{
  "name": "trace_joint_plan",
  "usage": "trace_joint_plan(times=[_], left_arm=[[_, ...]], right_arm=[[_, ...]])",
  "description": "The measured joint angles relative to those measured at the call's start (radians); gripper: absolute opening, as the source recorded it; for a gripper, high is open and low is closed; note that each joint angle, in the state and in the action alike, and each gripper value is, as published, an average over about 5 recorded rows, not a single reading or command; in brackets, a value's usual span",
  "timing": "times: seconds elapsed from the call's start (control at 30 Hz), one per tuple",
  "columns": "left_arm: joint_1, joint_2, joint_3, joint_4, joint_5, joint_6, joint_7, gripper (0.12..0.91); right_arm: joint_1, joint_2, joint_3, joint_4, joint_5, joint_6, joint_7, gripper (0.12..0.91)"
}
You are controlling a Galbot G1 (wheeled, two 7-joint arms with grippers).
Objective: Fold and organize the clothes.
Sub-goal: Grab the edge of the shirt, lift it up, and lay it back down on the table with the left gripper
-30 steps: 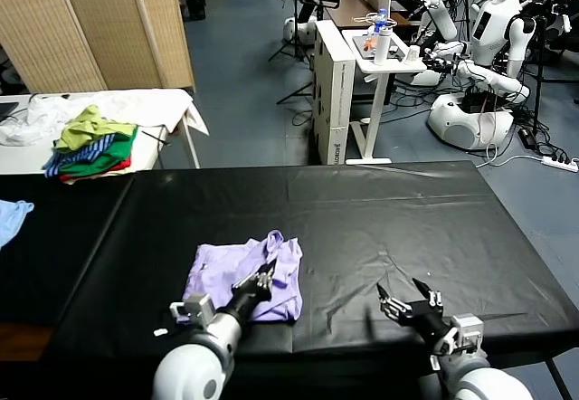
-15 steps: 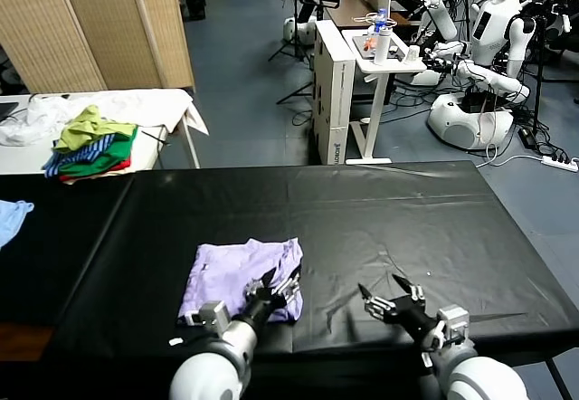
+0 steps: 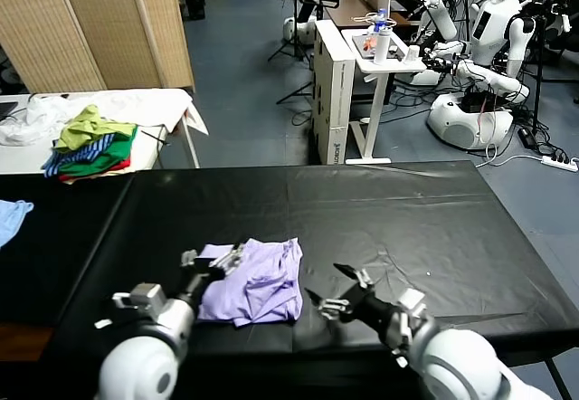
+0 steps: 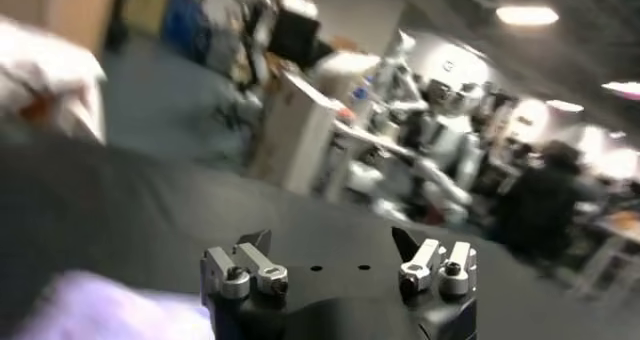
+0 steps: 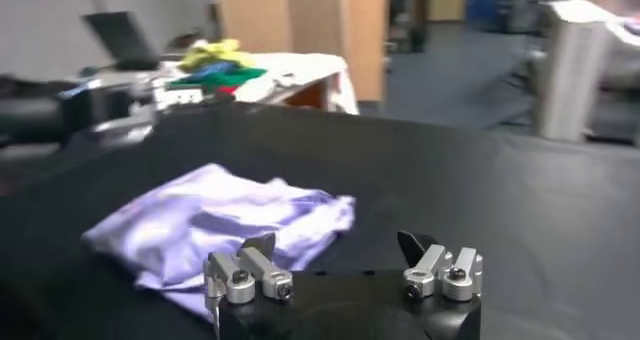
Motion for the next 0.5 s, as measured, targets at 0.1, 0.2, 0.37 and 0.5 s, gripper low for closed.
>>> trace_joint_plan(times=[0.1,0.2,0.37,0.5], left_arm=[[0.016,0.011,-0.020,0.004,0.027,-0.003,0.008,0.907],[0.027,0.016,-0.034,0.005,0.038,-0.005,0.011,0.907],[0.037,0.020,-0.050,0.005,0.044,-0.006,0.012,0.907],[0.044,0.016,-0.054,0.004,0.050,-0.008,0.011,0.907]], right_arm=[[0.112,0.026,-0.110,-0.044,0.000,-0.015,0.001,0.907],[0.202,0.048,-0.202,-0.079,0.000,-0.025,0.001,0.907],[0.299,0.071,-0.309,-0.115,-0.002,-0.030,0.001,0.896],[0.341,0.087,-0.355,-0.136,-0.012,-0.034,0.005,0.804]])
